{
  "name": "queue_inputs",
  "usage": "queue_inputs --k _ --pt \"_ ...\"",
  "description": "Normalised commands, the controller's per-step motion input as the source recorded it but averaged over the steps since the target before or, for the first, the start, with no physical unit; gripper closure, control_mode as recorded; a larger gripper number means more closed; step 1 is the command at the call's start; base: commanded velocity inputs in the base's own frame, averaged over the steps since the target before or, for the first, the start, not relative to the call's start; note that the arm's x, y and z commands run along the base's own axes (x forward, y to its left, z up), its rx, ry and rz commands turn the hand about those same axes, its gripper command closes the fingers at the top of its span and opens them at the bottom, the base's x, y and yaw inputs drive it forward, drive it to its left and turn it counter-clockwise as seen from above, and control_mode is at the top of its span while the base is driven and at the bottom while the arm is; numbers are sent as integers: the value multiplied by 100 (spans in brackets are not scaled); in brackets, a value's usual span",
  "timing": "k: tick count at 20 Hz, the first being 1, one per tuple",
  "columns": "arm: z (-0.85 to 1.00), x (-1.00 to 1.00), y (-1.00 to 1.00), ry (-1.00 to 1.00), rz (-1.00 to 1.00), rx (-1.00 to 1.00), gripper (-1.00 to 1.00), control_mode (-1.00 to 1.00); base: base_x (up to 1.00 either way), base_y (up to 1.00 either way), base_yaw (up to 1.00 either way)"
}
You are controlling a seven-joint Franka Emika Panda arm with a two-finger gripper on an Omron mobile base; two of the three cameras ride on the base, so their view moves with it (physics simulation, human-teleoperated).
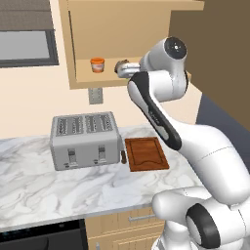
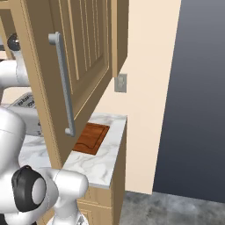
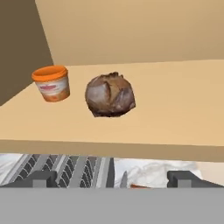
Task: Pick the bread, place it on the cutting board, pick the jam, place it on the counter, and close the cabinet.
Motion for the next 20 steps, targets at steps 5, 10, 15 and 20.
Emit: queue_inputs --k 5,10,15,20 --pt "0 54 2 -3 0 0 -100 -100 0 0 0" --pt "0 48 6 0 0 0 -100 -100 0 0 0" --pt "0 35 17 0 0 0 -100 -100 0 0 0" --pt "0 24 17 0 0 0 -100 -100 0 0 0"
